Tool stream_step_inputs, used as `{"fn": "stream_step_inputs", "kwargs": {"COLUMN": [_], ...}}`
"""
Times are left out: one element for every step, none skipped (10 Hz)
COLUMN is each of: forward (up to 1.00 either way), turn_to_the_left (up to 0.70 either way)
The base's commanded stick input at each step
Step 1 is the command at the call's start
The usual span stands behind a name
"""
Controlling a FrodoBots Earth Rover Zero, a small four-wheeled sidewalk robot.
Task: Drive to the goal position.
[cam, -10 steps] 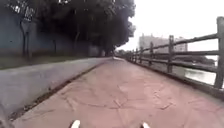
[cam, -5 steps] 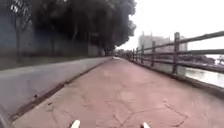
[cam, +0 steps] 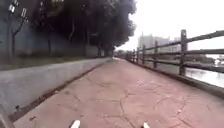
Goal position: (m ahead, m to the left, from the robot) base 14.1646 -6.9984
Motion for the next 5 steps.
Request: {"fn": "stream_step_inputs", "kwargs": {"forward": [0.7, 0.7, 0.7, 0.7, 0.7], "turn_to_the_left": [0.0, 0.0, 0.0, 0.0, 0.0]}}
